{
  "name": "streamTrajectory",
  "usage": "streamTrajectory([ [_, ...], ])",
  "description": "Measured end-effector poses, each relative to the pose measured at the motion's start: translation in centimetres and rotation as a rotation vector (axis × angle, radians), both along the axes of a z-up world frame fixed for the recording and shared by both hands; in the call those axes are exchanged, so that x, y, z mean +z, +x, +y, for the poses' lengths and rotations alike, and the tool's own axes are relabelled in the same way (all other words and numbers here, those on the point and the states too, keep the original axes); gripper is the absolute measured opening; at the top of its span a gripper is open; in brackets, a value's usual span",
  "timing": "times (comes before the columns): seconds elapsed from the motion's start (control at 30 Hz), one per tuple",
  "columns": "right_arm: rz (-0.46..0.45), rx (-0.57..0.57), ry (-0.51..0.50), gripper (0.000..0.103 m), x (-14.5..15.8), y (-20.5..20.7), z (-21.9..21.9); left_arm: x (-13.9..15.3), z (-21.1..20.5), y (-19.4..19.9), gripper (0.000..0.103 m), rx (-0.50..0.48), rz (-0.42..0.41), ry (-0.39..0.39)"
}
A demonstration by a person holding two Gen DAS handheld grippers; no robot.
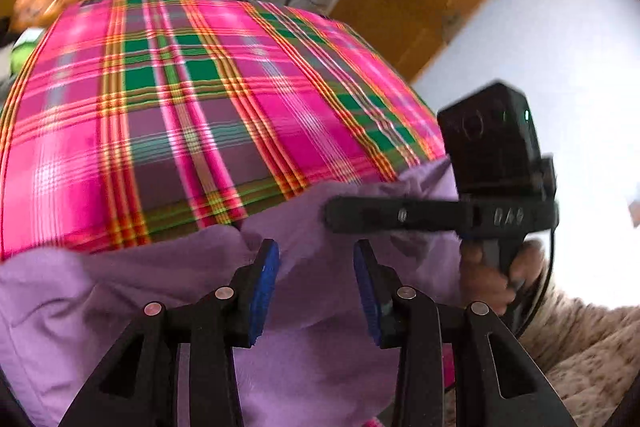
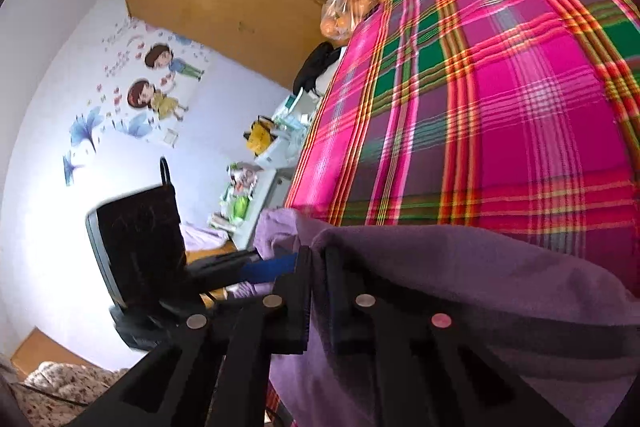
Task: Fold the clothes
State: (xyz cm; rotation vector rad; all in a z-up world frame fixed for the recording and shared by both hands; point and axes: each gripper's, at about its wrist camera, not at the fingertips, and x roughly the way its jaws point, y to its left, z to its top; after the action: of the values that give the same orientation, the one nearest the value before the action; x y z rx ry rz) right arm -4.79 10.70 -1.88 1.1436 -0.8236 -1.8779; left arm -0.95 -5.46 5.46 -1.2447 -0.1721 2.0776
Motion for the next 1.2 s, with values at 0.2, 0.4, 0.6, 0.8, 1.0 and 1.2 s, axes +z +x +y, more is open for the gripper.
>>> streamTrajectory([
  [0.2, -0.023, -0.013, -0.034, 0.008, -0.5, 0.1, 0.6, -0.1, 1.4, -0.3, 0.041, -0.038, 0.047, -0.096],
  [0.4, -0.008, -0.062, -0.075, 0.008, 0.0, 0.6, 2.0, 0.2, 2.2, -0.1, 0.041, -0.097, 0.120, -0.107],
  [0.6, -0.033, -0.130, -0.077, 0.009, -0.5, 1.3, 4.2, 0.2, 2.7, -0.7, 0.042, -0.154, 0.181, -0.143],
  [0.8, -0.072, -0.132, -0.079, 0.009, -1.8, 1.6, 3.9, -0.7, 3.7, -1.4, 0.042, -0.229, 0.159, -0.165],
  [1.0, -0.068, -0.105, -0.073, 0.010, -1.7, 1.3, 3.4, -0.9, 3.7, -1.8, 0.042, -0.225, 0.118, -0.130],
  [1.2, -0.061, -0.016, -0.045, 0.018, -1.3, -0.1, 1.7, -0.8, 3.7, -1.7, 0.042, -0.214, 0.128, -0.132],
])
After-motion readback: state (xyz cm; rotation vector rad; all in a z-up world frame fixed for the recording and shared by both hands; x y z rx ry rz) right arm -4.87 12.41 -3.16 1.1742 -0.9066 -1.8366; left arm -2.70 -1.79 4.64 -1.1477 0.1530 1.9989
